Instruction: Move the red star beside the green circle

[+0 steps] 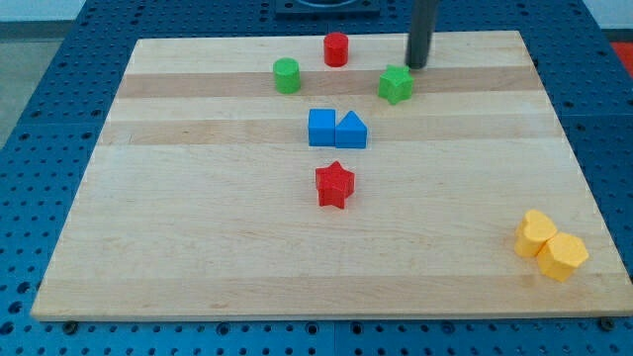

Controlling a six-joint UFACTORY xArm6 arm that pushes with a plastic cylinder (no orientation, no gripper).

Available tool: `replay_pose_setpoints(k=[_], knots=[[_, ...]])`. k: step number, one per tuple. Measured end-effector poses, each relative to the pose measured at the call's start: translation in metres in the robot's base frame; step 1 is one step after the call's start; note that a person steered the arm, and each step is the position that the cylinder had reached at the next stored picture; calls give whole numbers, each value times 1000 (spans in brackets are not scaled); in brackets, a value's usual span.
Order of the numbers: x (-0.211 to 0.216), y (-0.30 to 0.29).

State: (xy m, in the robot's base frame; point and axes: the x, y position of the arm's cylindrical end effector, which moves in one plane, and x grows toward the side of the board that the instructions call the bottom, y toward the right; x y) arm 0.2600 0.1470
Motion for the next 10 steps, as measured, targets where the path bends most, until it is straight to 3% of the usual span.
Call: replay_pose_setpoints(k=[2,5,6,10], knots=[[53,23],[196,19],[221,-5],[244,-111]])
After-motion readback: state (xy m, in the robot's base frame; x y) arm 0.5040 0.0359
